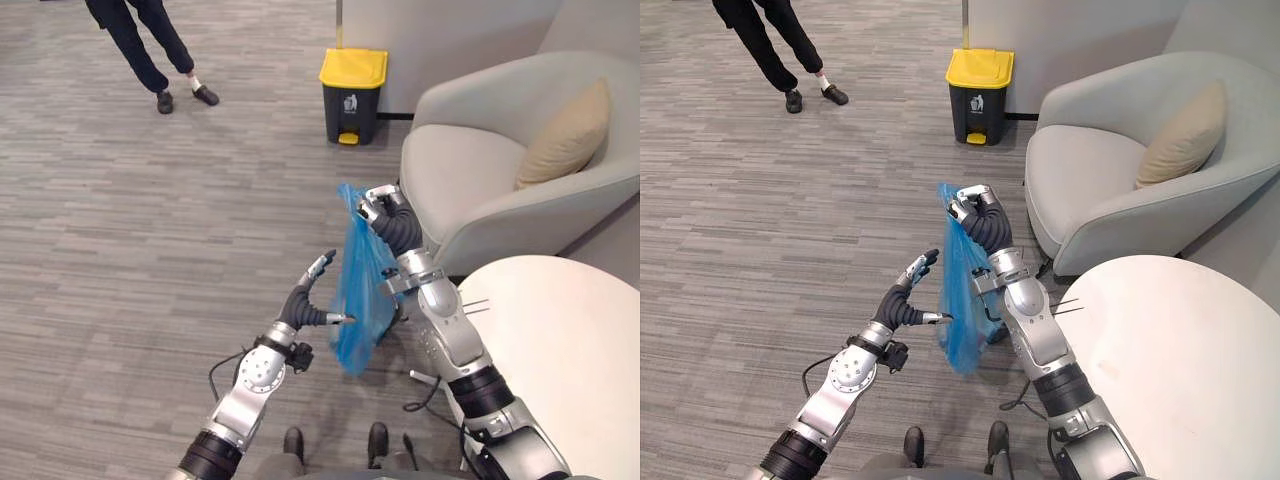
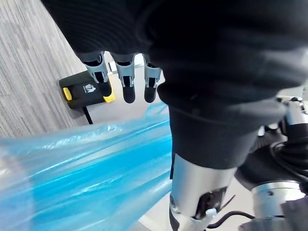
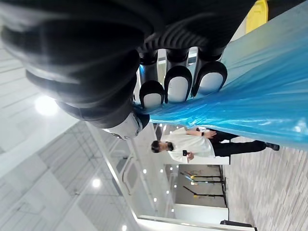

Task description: Gather rubbish on tea table into small bin, then transfer packed bag to large trash can.

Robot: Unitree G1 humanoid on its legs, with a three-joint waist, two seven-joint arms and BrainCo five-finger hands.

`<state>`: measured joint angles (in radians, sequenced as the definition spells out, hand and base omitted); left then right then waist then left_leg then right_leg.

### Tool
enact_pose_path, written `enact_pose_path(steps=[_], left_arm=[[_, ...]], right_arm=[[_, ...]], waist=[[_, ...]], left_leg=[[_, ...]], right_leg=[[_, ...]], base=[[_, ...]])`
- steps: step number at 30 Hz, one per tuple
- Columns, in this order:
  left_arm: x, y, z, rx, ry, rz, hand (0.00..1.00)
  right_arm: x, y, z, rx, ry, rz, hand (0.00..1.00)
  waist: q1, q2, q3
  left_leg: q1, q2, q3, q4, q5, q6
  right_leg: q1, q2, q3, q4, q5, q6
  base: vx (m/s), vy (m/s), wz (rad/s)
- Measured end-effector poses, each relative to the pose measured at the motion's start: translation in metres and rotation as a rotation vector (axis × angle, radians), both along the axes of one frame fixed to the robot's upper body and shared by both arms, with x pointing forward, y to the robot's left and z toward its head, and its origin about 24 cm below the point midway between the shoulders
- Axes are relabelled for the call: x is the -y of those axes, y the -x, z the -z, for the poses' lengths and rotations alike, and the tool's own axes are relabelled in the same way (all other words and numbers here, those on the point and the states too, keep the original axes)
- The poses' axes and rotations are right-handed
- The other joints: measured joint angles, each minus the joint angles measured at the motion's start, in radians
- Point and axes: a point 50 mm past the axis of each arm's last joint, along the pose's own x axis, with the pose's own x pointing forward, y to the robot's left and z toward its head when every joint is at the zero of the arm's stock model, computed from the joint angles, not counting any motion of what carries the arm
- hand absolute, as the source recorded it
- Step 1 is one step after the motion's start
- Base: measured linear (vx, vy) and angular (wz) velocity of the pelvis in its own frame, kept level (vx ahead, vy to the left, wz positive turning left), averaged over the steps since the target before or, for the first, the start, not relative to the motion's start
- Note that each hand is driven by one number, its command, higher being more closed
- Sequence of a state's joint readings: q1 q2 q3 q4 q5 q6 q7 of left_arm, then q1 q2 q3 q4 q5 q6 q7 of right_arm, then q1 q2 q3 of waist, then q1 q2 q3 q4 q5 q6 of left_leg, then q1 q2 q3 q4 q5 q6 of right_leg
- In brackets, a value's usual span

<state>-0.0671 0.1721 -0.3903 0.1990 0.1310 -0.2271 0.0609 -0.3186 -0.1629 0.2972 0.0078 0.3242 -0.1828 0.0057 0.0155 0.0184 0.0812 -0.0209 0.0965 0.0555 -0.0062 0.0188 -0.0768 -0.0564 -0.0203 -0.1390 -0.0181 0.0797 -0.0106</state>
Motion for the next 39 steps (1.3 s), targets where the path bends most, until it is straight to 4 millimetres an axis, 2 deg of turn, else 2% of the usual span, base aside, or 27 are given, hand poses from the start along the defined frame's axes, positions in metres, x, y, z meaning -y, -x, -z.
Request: enact_pose_path(steps=[7, 10, 11, 15, 16, 18, 22, 25, 29, 30, 35, 39], left_arm=[[0.003, -0.002, 0.01, -0.006, -0.069, -0.109, 0.0], [0.006, -0.005, 0.015, -0.037, -0.065, -0.142, 0.0], [0.006, -0.007, 0.018, -0.046, -0.071, -0.155, 0.0], [0.008, -0.013, 0.011, -0.015, -0.059, -0.196, 0.0], [0.009, -0.016, 0.008, -0.003, -0.054, -0.204, 1.0], [0.013, -0.024, 0.001, 0.027, -0.041, -0.23, 1.0], [0.014, -0.036, -0.009, 0.07, -0.039, -0.272, 1.0], [0.011, -0.041, -0.008, 0.058, -0.064, -0.288, 1.0], [0.01, -0.041, -0.007, 0.041, -0.042, -0.303, 1.0], [0.009, -0.041, -0.007, 0.036, -0.033, -0.306, 1.0], [0.005, -0.04, -0.006, -0.004, 0.042, -0.324, 1.0], [0.0, -0.033, -0.007, -0.017, 0.101, -0.32, 1.0]], right_arm=[[-0.023, 0.018, 0.003, -0.026, -0.047, -0.14, 1.0], [-0.04, 0.025, 0.006, -0.056, -0.08, -0.221, 1.0], [-0.052, 0.03, 0.006, -0.069, -0.1, -0.266, 1.0], [-0.078, 0.043, 0.009, -0.113, -0.109, -0.387, 1.0], [-0.082, 0.045, 0.01, -0.124, -0.114, -0.41, 1.0], [-0.089, 0.046, 0.007, -0.131, -0.126, -0.446, 1.0], [-0.096, 0.049, 0.007, -0.152, -0.139, -0.479, 1.0], [-0.106, 0.054, 0.006, -0.153, -0.121, -0.533, 1.0], [-0.109, 0.057, 0.008, -0.158, -0.115, -0.546, 1.0], [-0.109, 0.057, 0.008, -0.158, -0.114, -0.548, 0.0], [-0.111, 0.06, 0.008, -0.132, -0.084, -0.577, 0.0], [-0.107, 0.059, 0.01, -0.061, 0.026, -0.565, 0.0]], waist=[[-0.001, -0.005, -0.005], [0.001, -0.016, -0.02], [0.001, -0.024, -0.024], [0.007, -0.032, -0.029], [0.009, -0.033, -0.03], [0.026, -0.033, -0.03], [0.026, -0.034, -0.031], [0.026, -0.034, -0.031], [0.026, -0.034, -0.031], [0.026, -0.034, -0.031], [0.026, -0.034, -0.031], [0.025, -0.035, -0.032]], left_leg=[[0.016, 0.015, 0.0, 0.0, 0.004, -0.006], [0.015, 0.022, 0.0, -0.004, 0.006, -0.01], [0.015, 0.025, 0.0, -0.006, 0.007, -0.012], [0.016, 0.028, -0.002, -0.011, 0.009, -0.015], [0.015, 0.029, -0.004, -0.012, 0.009, -0.015], [0.014, 0.029, -0.01, -0.012, 0.01, -0.016], [0.006, 0.03, -0.031, -0.012, 0.012, -0.02], [0.0, 0.032, -0.034, -0.013, 0.013, -0.02], [-0.001, 0.032, -0.037, -0.014, 0.013, -0.02], [-0.001, 0.032, -0.037, -0.014, 0.013, -0.02], [-0.007, 0.032, -0.044, -0.016, 0.014, -0.022], [-0.021, 0.032, -0.062, -0.018, 0.015, -0.024]], right_leg=[[0.021, 0.017, 0.005, -0.022, 0.01, 0.001], [0.021, 0.023, 0.005, -0.029, 0.009, 0.001], [0.021, 0.027, 0.005, -0.032, 0.01, 0.0], [0.024, 0.031, 0.003, -0.039, 0.014, -0.004], [0.025, 0.032, 0.002, -0.039, 0.019, -0.011], [0.027, 0.033, -0.002, -0.041, 0.021, -0.014], [0.037, 0.035, -0.023, -0.054, 0.022, -0.015], [0.037, 0.037, -0.026, -0.056, 0.022, -0.015], [0.037, 0.037, -0.028, -0.056, 0.022, -0.015], [0.037, 0.037, -0.029, -0.056, 0.022, -0.015], [0.037, 0.036, -0.035, -0.056, 0.02, -0.014], [0.033, 0.036, -0.051, -0.056, 0.007, -0.002]], base=[[-0.04, -0.013, -0.03], [-0.02, -0.005, -0.01], [0.0, 0.0, 0.0], [0.0, 0.0, 0.0], [0.01, 0.023, 0.04], [0.01, 0.029, 0.06], [0.0, 0.018, 0.15], [0.0, 0.006, 0.02], [0.0, 0.016, 0.01], [-0.01, 0.032, 0.02], [-0.02, 0.035, 0.04], [-0.02, 0.025, 0.15]])
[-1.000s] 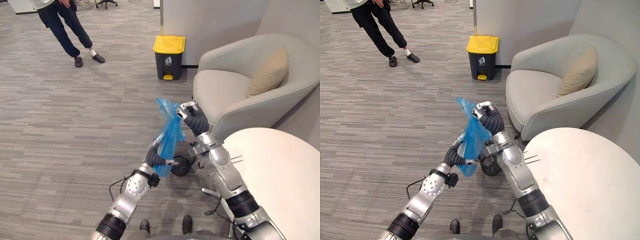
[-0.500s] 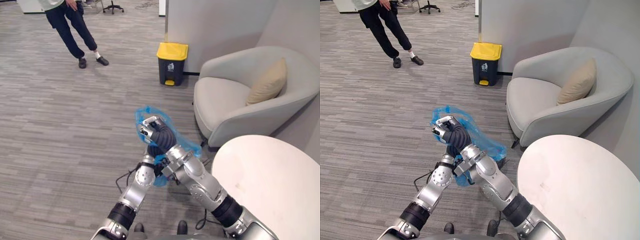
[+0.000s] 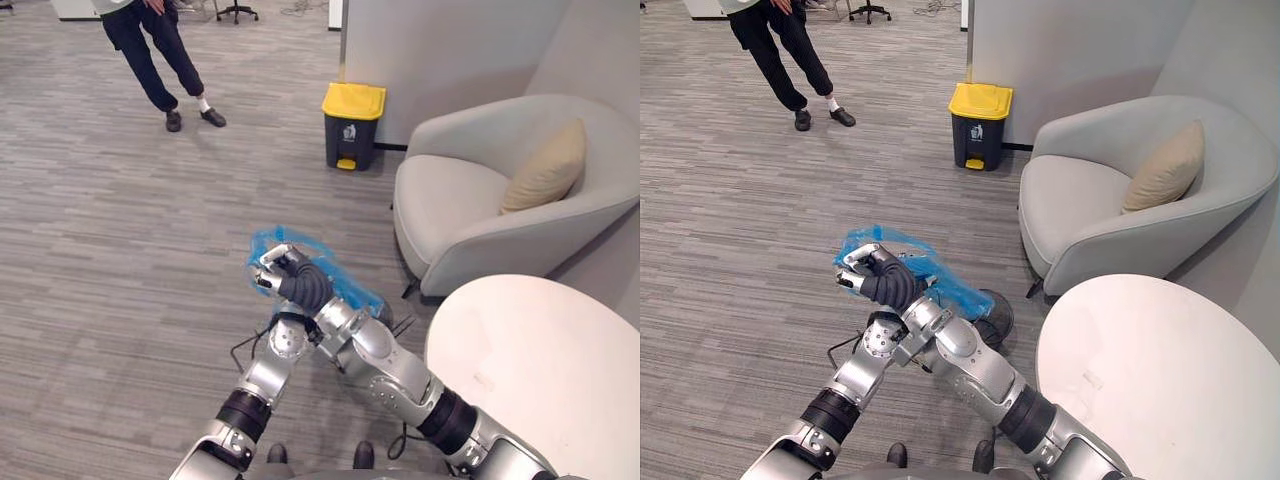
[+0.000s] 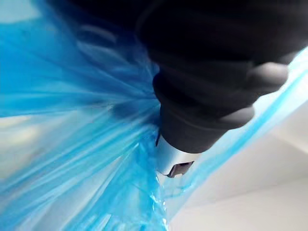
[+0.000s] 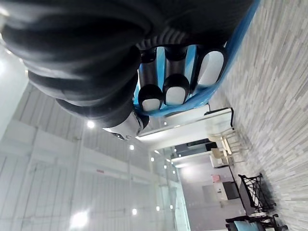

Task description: Gather rubbish on tea table into small bin, then transfer packed bag to large trash can.

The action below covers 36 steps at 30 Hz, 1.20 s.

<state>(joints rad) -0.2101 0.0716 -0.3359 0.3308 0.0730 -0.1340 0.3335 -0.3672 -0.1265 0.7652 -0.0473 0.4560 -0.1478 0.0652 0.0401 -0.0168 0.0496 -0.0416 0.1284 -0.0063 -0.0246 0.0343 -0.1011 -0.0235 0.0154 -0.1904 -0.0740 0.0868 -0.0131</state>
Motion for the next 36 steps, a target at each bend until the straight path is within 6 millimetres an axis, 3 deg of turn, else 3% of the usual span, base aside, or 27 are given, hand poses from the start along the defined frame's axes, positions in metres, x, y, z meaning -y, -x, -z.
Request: enact_pose_path(steps=[5, 7, 8, 11, 13, 15, 18, 19, 21, 23, 24, 25, 26, 27, 29, 32, 34, 36], left_arm=[[-0.029, 0.009, 0.012, -0.044, 0.011, -0.087, 1.0], [-0.041, 0.011, 0.015, -0.057, 0.01, -0.123, 1.0], [-0.048, 0.012, 0.018, -0.066, 0.015, -0.147, 1.0], [-0.074, 0.025, 0.029, -0.098, 0.006, -0.213, 1.0], [-0.092, 0.035, 0.036, -0.134, -0.007, -0.256, 1.0], [-0.108, 0.044, 0.042, -0.164, -0.019, -0.298, 1.0], [-0.131, 0.058, 0.048, -0.198, -0.036, -0.364, 1.0], [-0.139, 0.065, 0.053, -0.22, -0.036, -0.401, 1.0], [-0.148, 0.078, 0.061, -0.265, -0.036, -0.435, 1.0], [-0.154, 0.09, 0.07, -0.309, -0.018, -0.452, 1.0], [-0.158, 0.098, 0.076, -0.342, -0.007, -0.469, 1.0], [-0.16, 0.103, 0.081, -0.37, -0.004, -0.474, 1.0], [-0.163, 0.105, 0.082, -0.379, -0.005, -0.477, 1.0], [-0.169, 0.106, 0.083, -0.388, -0.009, -0.474, 1.0], [-0.18, 0.107, 0.083, -0.403, -0.032, -0.486, 1.0], [-0.178, 0.109, 0.09, -0.445, -0.023, -0.445, 1.0], [-0.176, 0.109, 0.091, -0.448, -0.016, -0.431, 1.0], [-0.172, 0.11, 0.093, -0.456, -0.012, -0.42, 1.0]], right_arm=[[0.041, -0.024, -0.001, 0.22, 0.201, 0.211, 0.0], [0.063, -0.033, -0.001, 0.291, 0.29, 0.301, 0.0], [0.081, -0.036, 0.001, 0.332, 0.355, 0.366, 0.0], [0.107, -0.032, 0.017, 0.341, 0.463, 0.434, 0.0], [0.108, -0.024, 0.025, 0.343, 0.488, 0.414, 0.0], [0.11, -0.016, 0.037, 0.308, 0.517, 0.391, 0.0], [0.12, -0.005, 0.063, 0.198, 0.56, 0.384, 0.0], [0.129, -0.001, 0.079, 0.126, 0.588, 0.399, 0.0], [0.152, 0.005, 0.11, -0.032, 0.637, 0.478, 0.0], [0.187, 0.016, 0.146, -0.232, 0.719, 0.615, 0.0], [0.199, 0.019, 0.157, -0.301, 0.743, 0.67, 0.0], [0.214, 0.028, 0.171, -0.383, 0.774, 0.74, 0.0], [0.22, 0.032, 0.176, -0.419, 0.785, 0.771, 0.0], [0.23, 0.042, 0.187, -0.496, 0.798, 0.825, 0.0], [0.236, 0.053, 0.201, -0.565, 0.835, 0.861, 0.0], [0.254, 0.071, 0.212, -0.661, 0.87, 0.949, 0.0], [0.263, 0.084, 0.221, -0.738, 0.892, 0.981, 0.0], [0.268, 0.1, 0.226, -0.803, 0.89, 1.009, 0.0]], waist=[[0.002, -0.007, 0.002], [0.002, -0.012, 0.004], [-0.001, -0.011, 0.004], [0.006, -0.031, -0.002], [0.004, -0.043, -0.001], [0.024, -0.054, 0.0], [0.031, -0.057, 0.001], [0.031, -0.057, 0.002], [0.021, -0.063, 0.007], [0.002, -0.065, 0.022], [-0.002, -0.062, 0.037], [-0.02, -0.052, 0.05], [-0.03, -0.047, 0.061], [-0.041, -0.035, 0.083], [-0.046, -0.05, 0.093], [-0.091, -0.047, 0.099], [-0.092, -0.044, 0.102], [-0.094, -0.033, 0.099]], left_leg=[[-0.107, -0.003, -0.072, 0.039, 0.006, -0.009], [-0.129, 0.003, -0.045, 0.036, 0.01, 0.004], [-0.134, 0.018, 0.018, 0.035, 0.016, 0.009], [-0.116, 0.013, 0.041, 0.025, 0.032, 0.007], [-0.109, 0.002, 0.055, 0.019, 0.028, 0.013], [-0.099, -0.008, 0.08, 0.021, 0.019, 0.025], [-0.098, -0.021, 0.105, 0.046, -0.023, 0.048], [-0.104, -0.03, 0.124, 0.082, -0.057, 0.052], [-0.119, -0.046, 0.163, 0.176, -0.107, 0.082], [-0.16, -0.061, 0.155, 0.319, -0.21, 0.089], [-0.161, -0.07, 0.142, 0.347, -0.232, 0.102], [-0.161, -0.081, 0.118, 0.364, -0.246, 0.113], [-0.16, -0.084, 0.097, 0.372, -0.249, 0.119], [-0.154, -0.086, 0.045, 0.39, -0.263, 0.141], [-0.146, -0.1, 0.005, 0.39, -0.279, 0.16], [-0.099, -0.169, -0.075, 0.368, -0.306, 0.178], [-0.06, -0.197, -0.118, 0.373, -0.338, 0.167], [-0.003, -0.19, -0.179, 0.369, -0.389, 0.147]], right_leg=[[-0.041, -0.003, -0.096, 0.005, -0.015, -0.001], [-0.047, -0.012, -0.143, 0.009, -0.018, -0.004], [-0.047, -0.02, -0.164, 0.025, -0.034, 0.002], [-0.048, -0.04, -0.155, 0.074, -0.057, 0.012], [-0.05, -0.053, -0.136, 0.076, -0.059, 0.016], [-0.05, -0.065, -0.109, 0.076, -0.06, 0.019], [-0.06, -0.089, -0.086, 0.108, -0.08, 0.043], [-0.072, -0.108, -0.076, 0.151, -0.112, 0.054], [-0.1, -0.161, -0.082, 0.263, -0.196, 0.08], [-0.123, -0.221, -0.096, 0.435, -0.261, 0.093], [-0.168, -0.237, -0.06, 0.556, -0.252, 0.072], [-0.237, -0.226, 0.03, 0.702, -0.194, -0.02], [-0.273, -0.219, 0.059, 0.779, -0.151, -0.075], [-0.351, -0.188, 0.111, 0.883, -0.201, -0.012], [-0.403, -0.116, 0.114, 0.789, -0.26, 0.033], [-0.416, -0.081, 0.103, 0.461, -0.22, 0.09], [-0.399, -0.085, 0.108, 0.359, -0.186, 0.058], [-0.364, -0.086, 0.08, 0.4, -0.125, 0.017]], base=[[-0.02, 0.001, 0.53], [0.01, 0.017, 0.68], [0.04, 0.041, 0.58], [0.1, 0.088, 0.24], [0.1, 0.094, -0.07], [0.07, 0.081, -0.24], [0.04, 0.071, -0.15], [0.04, 0.132, -0.09], [0.06, 0.148, 0.2], [0.1, 0.159, 0.46], [0.09, 0.214, 0.48], [0.07, 0.2, 0.56], [0.12, 0.241, 0.82], [0.19, 0.138, 0.69], [0.21, 0.09, 0.67], [0.32, 0.048, 0.94], [0.36, -0.044, 0.94], [0.6, -0.18, 0.89]])
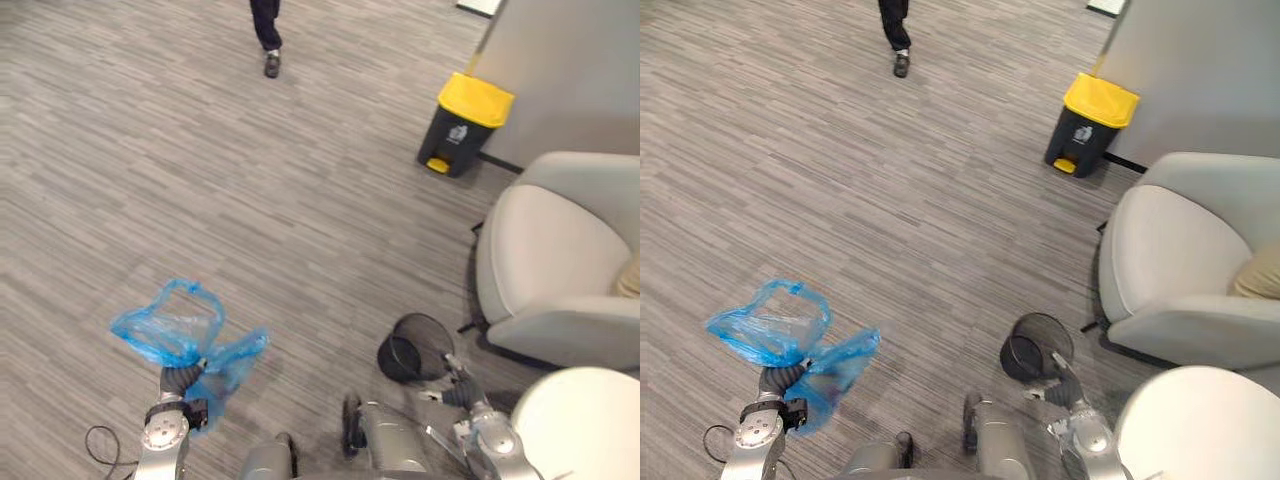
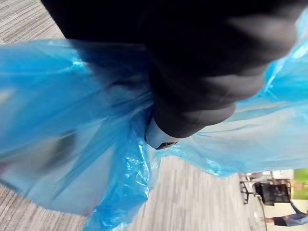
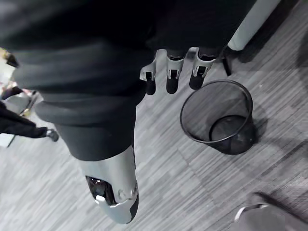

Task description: Gather rubbish on tea table into small bin, then transfer packed bag to large trash can.

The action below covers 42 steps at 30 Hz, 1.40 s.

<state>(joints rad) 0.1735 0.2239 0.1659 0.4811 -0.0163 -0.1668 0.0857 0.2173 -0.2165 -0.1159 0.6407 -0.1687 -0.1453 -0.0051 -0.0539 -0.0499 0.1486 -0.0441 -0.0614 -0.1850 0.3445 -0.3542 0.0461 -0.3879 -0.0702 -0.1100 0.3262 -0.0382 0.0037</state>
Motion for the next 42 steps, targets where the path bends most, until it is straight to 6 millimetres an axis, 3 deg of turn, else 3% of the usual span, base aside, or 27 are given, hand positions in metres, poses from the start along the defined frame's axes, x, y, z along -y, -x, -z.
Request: enact_pose_path(steps=[3, 4, 5, 7, 8, 12, 13, 15, 16, 17, 18, 19, 21, 23, 24, 27, 29, 30, 31, 32, 33, 34, 35, 36, 37, 39, 42], left_arm=[[0.009, 0.004, 0.003, 0.0, 0.032, -0.003, 1.0], [0.014, 0.008, 0.005, -0.003, 0.053, -0.007, 1.0], [0.017, 0.014, 0.007, -0.008, 0.064, -0.005, 1.0], [0.02, 0.011, 0.004, 0.008, 0.072, 0.003, 1.0], [0.022, 0.009, 0.002, 0.025, 0.077, 0.005, 1.0], [0.03, 0.005, 0.002, 0.035, 0.103, 0.03, 1.0], [0.033, 0.002, 0.001, 0.038, 0.102, 0.045, 1.0], [0.039, 0.002, 0.001, 0.042, 0.112, 0.058, 1.0], [0.041, 0.004, 0.003, 0.038, 0.12, 0.055, 1.0], [0.042, 0.009, 0.006, 0.02, 0.125, 0.053, 1.0], [0.042, 0.011, 0.007, 0.014, 0.125, 0.056, 1.0], [0.043, 0.01, 0.006, 0.016, 0.125, 0.064, 1.0], [0.047, 0.0, 0.002, 0.039, 0.123, 0.092, 1.0], [0.053, -0.008, -0.001, 0.055, 0.122, 0.121, 1.0], [0.051, -0.012, -0.005, 0.072, 0.11, 0.13, 1.0], [0.044, -0.02, -0.012, 0.094, 0.078, 0.144, 1.0], [0.037, -0.022, -0.008, 0.065, 0.057, 0.146, 1.0], [0.036, -0.021, -0.006, 0.054, 0.055, 0.143, 1.0], [0.033, -0.017, -0.001, 0.028, 0.052, 0.129, 1.0], [0.032, -0.013, 0.003, 0.006, 0.05, 0.123, 1.0], [0.034, -0.011, 0.004, 0.002, 0.058, 0.117, 1.0], [0.034, -0.007, 0.007, -0.001, 0.075, 0.091, 1.0], [0.037, -0.002, 0.01, -0.01, 0.097, 0.068, 1.0], [0.038, 0.001, 0.012, -0.017, 0.104, 0.06, 1.0], [0.04, 0.002, 0.013, -0.022, 0.107, 0.069, 1.0], [0.042, 0.003, 0.013, -0.024, 0.111, 0.074, 1.0], [0.047, 0.004, 0.015, -0.025, 0.129, 0.074, 1.0]], right_arm=[[-0.007, 0.003, 0.0, 0.009, -0.021, 0.013, 0.0], [-0.012, -0.003, -0.003, 0.041, -0.031, 0.003, 0.0], [-0.018, -0.012, -0.007, 0.076, -0.035, -0.01, 0.0], [-0.025, -0.02, -0.009, 0.101, -0.055, -0.002, 0.0], [-0.027, -0.024, -0.01, 0.113, -0.061, 0.0, 0.0], [-0.025, -0.031, -0.014, 0.141, -0.048, 0.028, 0.0], [-0.025, -0.03, -0.013, 0.141, -0.048, 0.041, 0.0], [-0.021, -0.031, -0.015, 0.147, -0.041, 0.053, 0.0], [-0.019, -0.03, -0.015, 0.146, -0.036, 0.054, 0.0], [-0.021, -0.028, -0.012, 0.13, -0.046, 0.065, 0.0], [-0.03, -0.026, -0.007, 0.11, -0.073, 0.064, 0.0], [-0.033, -0.027, -0.007, 0.112, -0.08, 0.062, 0.0], [-0.038, -0.024, -0.004, 0.098, -0.095, 0.067, 0.0], [-0.04, -0.024, -0.004, 0.096, -0.098, 0.063, 0.0], [-0.042, -0.026, -0.004, 0.095, -0.097, 0.046, 0.0], [-0.045, -0.03, -0.005, 0.102, -0.097, 0.036, 0.0], [-0.042, -0.027, 0.006, 0.038, -0.092, 0.04, 0.0], [-0.041, -0.025, 0.008, 0.02, -0.088, 0.042, 0.0], [-0.04, -0.019, 0.013, -0.017, -0.079, 0.037, 0.0], [-0.039, -0.015, 0.015, -0.039, -0.074, 0.033, 0.0], [-0.039, -0.014, 0.015, -0.041, -0.073, 0.033, 0.0], [-0.038, -0.019, 0.012, -0.019, -0.07, 0.026, 0.0], [-0.038, -0.024, 0.007, 0.005, -0.066, 0.014, 0.0], [-0.038, -0.027, 0.005, 0.021, -0.064, 0.009, 0.0], [-0.039, -0.033, 0.001, 0.049, -0.064, 0.006, 0.0], [-0.042, -0.044, -0.006, 0.091, -0.069, 0.007, 0.0], [-0.041, -0.057, -0.014, 0.141, -0.068, 0.006, 0.0]], waist=[[0.01, 0.052, 0.006], [0.021, 0.074, 0.01], [0.04, 0.08, 0.013], [0.071, 0.069, 0.02], [0.079, 0.051, 0.024], [0.109, 0.033, 0.034], [0.126, 0.023, 0.039], [0.131, 0.041, 0.021], [0.133, 0.059, 0.004], [0.15, 0.05, -0.016], [0.153, 0.004, -0.033], [0.146, -0.007, -0.033], [0.125, -0.01, -0.009], [0.11, -0.005, -0.001], [0.101, -0.004, 0.0], [0.085, -0.005, 0.0], [0.057, -0.008, -0.001], [0.053, -0.009, 0.0], [0.034, -0.015, -0.005], [0.024, -0.003, -0.001], [0.025, 0.015, 0.011], [0.029, 0.05, 0.031], [0.043, 0.082, 0.045], [0.059, 0.088, 0.047], [0.076, 0.084, 0.05], [0.096, 0.057, 0.059], [0.139, 0.041, 0.058]], left_leg=[[-0.066, 0.072, 0.072, 0.301, 0.008, -0.098], [-0.14, 0.13, 0.142, 0.52, 0.098, -0.128], [-0.21, 0.204, 0.211, 0.701, 0.217, -0.094], [-0.283, 0.257, 0.267, 0.832, 0.179, -0.058], [-0.335, 0.255, 0.273, 0.817, 0.159, -0.03], [-0.451, 0.198, 0.265, 0.525, 0.129, -0.034], [-0.457, 0.177, 0.252, 0.376, 0.144, -0.058], [-0.441, 0.157, 0.192, 0.157, 0.176, -0.107], [-0.432, 0.166, 0.172, 0.135, 0.173, -0.105], [-0.42, 0.167, 0.184, 0.181, 0.229, -0.124], [-0.392, 0.157, 0.254, 0.227, 0.185, -0.087], [-0.371, 0.154, 0.281, 0.239, 0.161, -0.072], [-0.257, 0.146, 0.335, 0.236, 0.079, -0.042], [-0.139, 0.147, 0.372, 0.184, 0.043, -0.036], [-0.05, 0.149, 0.407, 0.113, 0.028, -0.037], [0.043, 0.145, 0.449, 0.029, 0.007, -0.057], [0.129, 0.118, 0.455, -0.055, 0.0, -0.072], [0.149, 0.111, 0.453, -0.067, -0.007, -0.084], [0.178, 0.11, 0.432, -0.053, -0.025, -0.114], [0.18, 0.134, 0.408, 0.026, -0.031, -0.126], [0.162, 0.163, 0.405, 0.107, -0.028, -0.132], [0.083, 0.224, 0.396, 0.357, 0.026, -0.124], [-0.015, 0.288, 0.376, 0.605, 0.215, -0.059], [-0.049, 0.31, 0.369, 0.697, 0.305, -0.048], [-0.124, 0.322, 0.347, 0.836, 0.256, -0.045], [-0.234, 0.287, 0.336, 0.867, 0.173, -0.043], [-0.347, 0.206, 0.319, 0.519, 0.105, -0.048]], right_leg=[[0.08, 0.03, -0.088, 0.042, -0.045, -0.036], [0.135, 0.067, -0.096, 0.035, -0.079, -0.058], [0.198, 0.106, -0.072, 0.018, -0.108, -0.082], [0.286, 0.135, -0.032, -0.018, -0.141, -0.106], [0.343, 0.135, -0.01, -0.054, -0.151, -0.105], [0.474, 0.111, 0.066, -0.152, -0.174, -0.1], [0.501, 0.088, 0.104, -0.157, -0.198, -0.083], [0.533, 0.08, 0.176, -0.148, -0.274, -0.039], [0.536, 0.088, 0.206, -0.132, -0.305, -0.025], [0.535, 0.07, 0.26, -0.064, -0.367, 0.001], [0.494, 0.029, 0.286, 0.07, -0.386, 0.033], [0.464, 0.015, 0.278, 0.158, -0.373, 0.059], [0.298, -0.016, 0.233, 0.558, -0.29, 0.198], [0.18, -0.031, 0.147, 0.725, -0.307, 0.153], [0.088, -0.045, 0.041, 0.708, -0.324, 0.111], [-0.042, -0.045, -0.083, 0.491, -0.298, 0.072], [-0.072, -0.02, -0.113, 0.161, -0.179, 0.05], [-0.077, -0.015, -0.112, 0.115, -0.14, 0.035], [-0.07, -0.008, -0.102, 0.114, -0.041, -0.041], [-0.054, 0.004, -0.107, 0.162, -0.016, -0.082], [-0.036, 0.019, -0.121, 0.179, -0.034, -0.086], [0.017, 0.059, -0.133, 0.177, -0.083, -0.103], [0.084, 0.107, -0.112, 0.159, -0.12, -0.122], [0.118, 0.127, -0.087, 0.14, -0.132, -0.13], [0.178, 0.151, -0.045, 0.118, -0.159, -0.141], [0.271, 0.152, 0.028, 0.058, -0.176, -0.138], [0.417, 0.124, 0.16, -0.071, -0.191, -0.113]], base=[[0.52, -0.191, 0.54], [0.69, -0.237, -0.17], [0.7, -0.212, -0.52], [0.54, -0.121, -0.66], [0.54, -0.095, -0.5], [0.51, 0.048, -0.56], [0.52, 0.174, -0.83], [0.59, 0.27, -1.07], [0.59, 0.35, -1.37], [0.64, 0.342, -1.53], [0.64, 0.329, -1.37], [0.5, 0.232, -1.01], [0.49, 0.271, -0.72], [0.6, 0.304, -0.62], [0.44, 0.178, -0.56], [0.42, 0.113, -0.41], [0.56, 0.055, 0.07], [0.6, -0.019, 0.33], [0.67, -0.075, 0.43], [0.7, -0.108, 0.35], [0.7, -0.135, 0.05], [0.66, -0.145, -0.43], [0.65, -0.108, -0.67], [0.65, -0.044, -1.06], [0.76, 0.021, -1.05], [0.73, 0.046, -1.07], [0.49, 0.139, -1.15]])
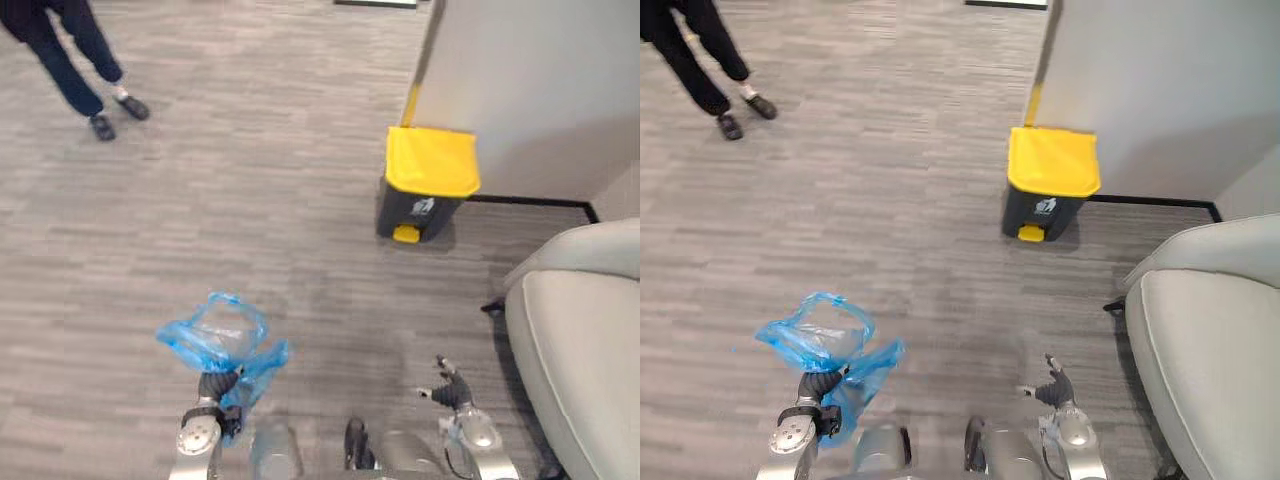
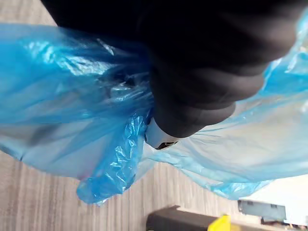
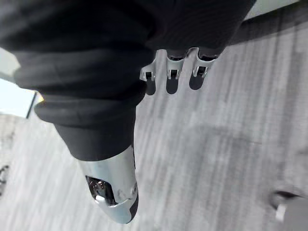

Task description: Gather rubbish on tea table into small bin, then transfer packed bag to large trash can.

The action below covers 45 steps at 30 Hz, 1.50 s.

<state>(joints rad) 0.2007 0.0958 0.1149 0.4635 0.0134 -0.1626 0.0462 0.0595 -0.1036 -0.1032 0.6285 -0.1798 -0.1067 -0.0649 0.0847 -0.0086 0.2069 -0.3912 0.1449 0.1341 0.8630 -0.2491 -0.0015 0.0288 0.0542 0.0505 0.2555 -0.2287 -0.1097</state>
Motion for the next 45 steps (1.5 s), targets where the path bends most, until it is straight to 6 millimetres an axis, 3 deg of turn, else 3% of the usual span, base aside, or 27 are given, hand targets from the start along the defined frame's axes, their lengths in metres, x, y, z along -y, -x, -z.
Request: enact_pose_path(steps=[1, 2, 3, 5, 7, 8, 9, 10, 12, 13, 15, 17, 19, 20, 21, 22, 24, 25, 26, 28, 29, 30, 31, 32, 33, 35, 45], left_arm=[[0.001, 0.0, 0.0, 0.001, 0.005, -0.001, 1.0], [0.005, -0.001, 0.001, 0.004, 0.018, -0.004, 1.0], [0.006, 0.002, 0.003, -0.006, 0.024, -0.008, 1.0], [0.002, 0.003, 0.003, -0.013, 0.012, -0.011, 1.0], [0.005, 0.002, 0.002, -0.004, 0.015, -0.001, 1.0], [0.005, 0.005, 0.003, -0.015, 0.015, 0.001, 1.0], [0.005, 0.005, 0.003, -0.017, 0.013, 0.01, 1.0], [0.007, 0.004, 0.003, -0.017, 0.012, 0.017, 1.0], [0.006, 0.001, 0.0, 0.0, 0.007, 0.015, 1.0], [0.006, -0.004, -0.006, 0.031, 0.0, 0.022, 1.0], [0.004, -0.012, -0.01, 0.054, -0.009, 0.031, 1.0], [0.002, -0.011, -0.005, 0.027, -0.012, 0.029, 1.0], [0.004, -0.01, 0.002, -0.007, -0.003, 0.026, 1.0], [0.006, -0.008, 0.005, -0.019, 0.006, 0.021, 1.0], [0.006, -0.007, 0.005, -0.022, 0.006, 0.02, 1.0], [0.011, -0.008, 0.006, -0.018, 0.021, 0.015, 1.0], [0.02, -0.008, 0.007, -0.013, 0.054, -0.001, 1.0], [0.022, -0.008, 0.007, -0.013, 0.06, -0.002, 1.0], [0.026, -0.009, 0.007, -0.01, 0.067, 0.006, 1.0], [0.026, -0.011, 0.006, -0.003, 0.067, 0.009, 1.0], [0.027, -0.013, 0.005, 0.002, 0.069, 0.01, 1.0], [0.029, -0.014, 0.005, 0.004, 0.074, 0.01, 1.0], [0.032, -0.014, 0.006, 0.003, 0.083, 0.011, 1.0], [0.031, -0.018, 0.004, 0.012, 0.076, 0.02, 1.0], [0.03, -0.019, 0.002, 0.019, 0.072, 0.021, 1.0], [0.029, -0.017, 0.003, 0.014, 0.07, 0.02, 1.0], [0.014, 0.001, 0.012, -0.044, 0.045, -0.028, 1.0]], right_arm=[[0.002, -0.001, -0.001, 0.005, -0.002, 0.007, 0.0], [0.008, 0.002, 0.001, -0.004, -0.003, 0.037, 0.0], [0.012, 0.005, 0.003, -0.022, 0.001, 0.059, 0.0], [0.009, 0.008, 0.005, -0.029, -0.009, 0.066, 0.0], [0.008, 0.011, 0.003, -0.015, -0.009, 0.069, 0.0], [0.006, 0.011, 0.003, -0.01, -0.014, 0.068, 0.0], [0.002, 0.01, 0.003, -0.008, -0.023, 0.061, 0.0], [0.0, 0.013, 0.004, -0.016, -0.028, 0.058, 0.0], [-0.007, 0.015, 0.007, -0.027, -0.032, 0.029, 0.0], [-0.011, 0.014, 0.006, -0.021, -0.041, 0.024, 0.0], [-0.012, 0.012, 0.004, -0.011, -0.045, 0.022, 0.0], [-0.01, 0.014, 0.008, -0.033, -0.039, 0.023, 0.0], [-0.003, 0.021, 0.015, -0.083, -0.013, 0.015, 0.0], [0.002, 0.022, 0.017, -0.103, 0.001, 0.016, 0.0], [0.003, 0.022, 0.017, -0.107, 0.002, 0.021, 0.0], [0.006, 0.022, 0.016, -0.106, 0.007, 0.027, 0.0], [0.007, 0.023, 0.016, -0.112, 0.018, 0.015, 0.0], [0.004, 0.023, 0.016, -0.111, 0.011, 0.01, 0.0], [0.004, 0.02, 0.016, -0.1, 0.002, 0.028, 0.0], [0.004, 0.013, 0.011, -0.067, -0.007, 0.049, 0.0], [0.002, 0.01, 0.01, -0.057, -0.012, 0.053, 0.0], [0.006, 0.012, 0.01, -0.055, -0.014, 0.078, 0.0], [0.009, 0.014, 0.009, -0.049, -0.013, 0.095, 0.0], [0.008, 0.02, 0.012, -0.063, -0.029, 0.124, 0.0], [0.007, 0.022, 0.013, -0.068, -0.034, 0.128, 0.0], [0.009, 0.027, 0.015, -0.076, -0.037, 0.147, 0.0], [0.007, 0.035, 0.023, -0.123, -0.053, 0.157, 0.0]], waist=[[0.007, 0.004, 0.0], [0.013, 0.021, -0.011], [0.016, 0.037, -0.022], [0.006, -0.008, -0.038], [0.012, -0.024, -0.046], [0.01, -0.025, -0.041], [0.008, -0.023, -0.039], [0.0, -0.017, -0.035], [-0.022, -0.013, -0.035], [-0.024, -0.009, -0.032], [-0.03, -0.009, -0.032], [-0.051, -0.017, -0.036], [-0.071, -0.01, -0.043], [-0.066, 0.014, -0.048], [-0.065, 0.014, -0.048], [-0.071, 0.023, -0.042], [-0.062, 0.036, -0.032], [-0.052, 0.033, -0.03], [-0.034, 0.036, -0.033], [-0.015, 0.024, -0.033], [-0.014, 0.026, -0.033], [-0.014, 0.041, -0.036], [-0.017, 0.057, -0.044], [-0.017, 0.043, -0.043], [-0.016, 0.02, -0.045], [-0.017, 0.005, -0.051], [-0.016, 0.006, -0.062]], left_leg=[[-0.005, -0.013, -0.008, -0.109, 0.005, -0.008], [0.006, -0.027, -0.047, -0.342, 0.052, -0.058], [0.014, -0.027, -0.063, -0.414, 0.173, -0.005], [0.023, -0.064, -0.019, -0.371, 0.098, 0.008], [0.081, -0.074, 0.061, -0.313, -0.02, 0.035], [0.116, -0.077, 0.082, -0.311, -0.043, 0.043], [0.187, -0.083, 0.116, -0.312, -0.086, 0.055], [0.24, -0.084, 0.124, -0.314, -0.107, 0.06], [0.322, -0.083, 0.129, -0.351, -0.123, 0.063], [0.365, -0.08, 0.132, -0.395, -0.136, 0.056], [0.414, -0.074, 0.131, -0.436, -0.151, 0.039], [0.479, -0.075, 0.103, -0.472, -0.163, 0.017], [0.52, -0.057, 0.038, -0.476, -0.178, -0.012], [0.515, -0.036, 0.001, -0.463, -0.155, -0.051], [0.507, -0.034, -0.01, -0.447, -0.131, -0.068], [0.475, -0.037, -0.03, -0.357, -0.064, -0.067], [0.338, 0.011, -0.036, -0.006, 0.173, -0.035], [0.298, 0.033, -0.033, 0.085, 0.143, -0.029], [0.22, 0.048, -0.014, 0.155, 0.049, -0.032], [0.154, 0.048, 0.005, 0.066, -0.007, -0.035], [0.123, 0.046, 0.011, -0.082, -0.019, -0.04], [0.127, 0.046, 0.024, -0.279, 0.033, -0.06], [0.129, 0.055, 0.026, -0.388, 0.131, -0.058], [0.148, 0.042, 0.038, -0.416, 0.123, -0.029], [0.167, 0.022, 0.05, -0.438, 0.122, -0.029], [0.177, 0.005, 0.07, -0.444, 0.116, -0.02], [0.224, 0.022, 0.145, -0.475, 0.094, -0.017]], right_leg=[[0.017, -0.008, 0.019, -0.006, -0.012, 0.021], [0.044, -0.011, 0.05, -0.014, -0.043, 0.049], [0.066, -0.004, 0.087, -0.004, -0.086, 0.073], [0.064, -0.062, 0.113, 0.039, -0.117, 0.099], [-0.014, -0.097, 0.115, 0.297, -0.125, 0.182], [-0.055, -0.108, 0.113, 0.408, -0.105, 0.239], [-0.14, -0.128, 0.103, 0.644, -0.062, 0.321], [-0.187, -0.135, 0.069, 0.762, -0.068, 0.306], [-0.282, -0.153, -0.027, 0.823, -0.101, 0.244], [-0.354, -0.161, -0.088, 0.789, -0.115, 0.218], [-0.434, -0.163, -0.142, 0.645, -0.115, 0.211], [-0.452, -0.153, -0.161, 0.33, -0.025, 0.178], [-0.426, -0.122, -0.155, 0.271, 0.153, 0.123], [-0.415, -0.118, -0.176, 0.284, 0.135, 0.109], [-0.412, -0.122, -0.184, 0.29, 0.123, 0.11], [-0.375, -0.125, -0.204, 0.28, 0.11, 0.097], [-0.216, -0.11, -0.223, 0.167, 0.097, 0.089], [-0.172, -0.1, -0.221, 0.133, 0.092, 0.083], [-0.107, -0.093, -0.204, 0.084, 0.091, 0.082], [-0.081, -0.098, -0.184, 0.052, 0.091, 0.082], [-0.069, -0.103, -0.184, 0.043, 0.087, 0.091], [-0.047, -0.099, -0.183, 0.041, 0.069, 0.12], [-0.041, -0.084, -0.182, 0.042, 0.056, 0.139], [-0.028, -0.098, -0.164, 0.047, 0.019, 0.167], [-0.029, -0.118, -0.154, 0.047, 0.016, 0.171], [-0.024, -0.136, -0.129, 0.036, 0.017, 0.172], [-0.024, -0.133, -0.024, -0.017, 0.032, 0.198]], base=[[0.55, 0.252, -0.97], [0.56, 0.314, -0.91], [0.56, 0.335, -0.76], [0.57, 0.309, -0.42], [0.61, 0.302, -0.83], [0.5, 0.258, -0.89], [0.48, 0.228, -0.58], [0.55, 0.218, -0.43], [0.45, 0.107, -0.12], [0.44, 0.035, -0.12], [0.44, -0.002, 0.03], [0.53, -0.084, 0.44], [0.67, -0.153, 0.58], [0.56, -0.132, 0.45], [0.52, -0.132, 0.31], [0.5, -0.18, 0.35], [0.53, -0.136, 0.21], [0.44, -0.029, -0.27], [0.32, -0.008, -0.38], [0.35, 0.028, -0.48], [0.36, 0.126, -0.44], [0.28, 0.147, -0.28], [0.26, 0.174, -0.12], [0.23, 0.144, -0.08], [0.22, 0.133, -0.1], [0.15, 0.107, -0.12], [0.01, 0.009, -0.28]])
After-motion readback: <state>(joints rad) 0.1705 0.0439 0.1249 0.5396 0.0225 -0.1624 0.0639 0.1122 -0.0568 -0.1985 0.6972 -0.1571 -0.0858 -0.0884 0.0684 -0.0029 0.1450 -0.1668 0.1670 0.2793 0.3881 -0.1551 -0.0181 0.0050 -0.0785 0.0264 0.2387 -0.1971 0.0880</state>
